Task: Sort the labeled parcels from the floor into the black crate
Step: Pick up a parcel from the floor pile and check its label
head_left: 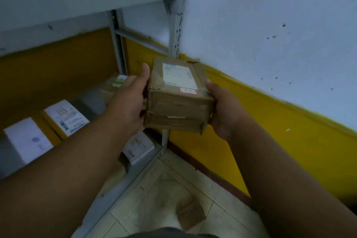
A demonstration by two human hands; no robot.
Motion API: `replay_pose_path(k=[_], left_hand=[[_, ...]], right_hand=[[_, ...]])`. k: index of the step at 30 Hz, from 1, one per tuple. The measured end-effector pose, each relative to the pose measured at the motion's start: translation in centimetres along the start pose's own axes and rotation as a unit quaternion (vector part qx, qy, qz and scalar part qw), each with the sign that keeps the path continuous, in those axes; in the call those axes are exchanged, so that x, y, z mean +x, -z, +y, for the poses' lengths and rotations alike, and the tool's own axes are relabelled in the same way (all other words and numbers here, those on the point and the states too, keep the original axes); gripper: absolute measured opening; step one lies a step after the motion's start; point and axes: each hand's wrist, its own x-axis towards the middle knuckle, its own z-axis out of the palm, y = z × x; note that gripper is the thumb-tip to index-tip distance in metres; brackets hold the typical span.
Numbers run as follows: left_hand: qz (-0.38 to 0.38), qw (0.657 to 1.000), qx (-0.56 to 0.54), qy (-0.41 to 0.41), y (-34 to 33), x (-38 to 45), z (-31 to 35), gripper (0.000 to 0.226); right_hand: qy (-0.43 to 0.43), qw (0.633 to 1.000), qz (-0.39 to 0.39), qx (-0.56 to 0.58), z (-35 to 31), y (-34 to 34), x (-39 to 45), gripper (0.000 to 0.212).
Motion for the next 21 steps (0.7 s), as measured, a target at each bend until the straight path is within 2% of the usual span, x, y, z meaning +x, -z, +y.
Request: replay_pose_path(k=[2, 4, 6, 9, 11, 14, 18, 19, 21], left_hand=[[0.015, 1.0, -0.005, -0.024, 0.0, -0.6, 0.9, 0.06], [0.064, 0.997, -0.014, -0.052, -0.2, -1.5, 1.3, 0.05], [0.11, 0.99, -0.023, -0.082, -0.2, -2.5, 1.1, 0.056], [0.136, 0.983, -0.006, -0.122, -0.8, -5.0, 0.5, 0.071], [0.166, 0.976, 0.006, -0.142, -1.5, -7.5, 0.1, 0.065], [0.228, 0.959, 0.039, -0.166, -2.4, -11.8, -1.1, 0.055], [0.272, 0.947, 0.046, -0.164, -2.5, -17.9, -1.6, 0.061], [0.284, 0.943, 0.044, -0.169, -2.4, -19.4, -1.6, 0.061], [0.308, 0.934, 0.041, -0.175, -2.1, -22.1, -1.6, 0.059]], right_hand=[[0.028, 0.999, -0.03, -0.017, -0.4, -0.4, 0.4, 0.023], [0.045, 0.995, -0.083, -0.019, -0.9, -0.3, 0.8, 0.022], [0.048, 0.987, -0.151, -0.002, -1.6, 0.1, 1.0, 0.03], [0.052, 0.967, -0.251, 0.017, -2.2, 0.9, 0.8, 0.045], [0.049, 0.952, -0.301, -0.005, -1.9, 1.3, 0.6, 0.044], [-0.006, 0.934, -0.358, -0.024, -1.2, 0.8, 0.0, 0.038], [-0.039, 0.909, -0.415, -0.03, 0.4, -1.3, -3.1, 0.059], [-0.035, 0.901, -0.43, -0.038, 1.0, -1.7, -4.2, 0.056], [-0.017, 0.888, -0.455, -0.06, 1.7, -2.2, -6.5, 0.034]])
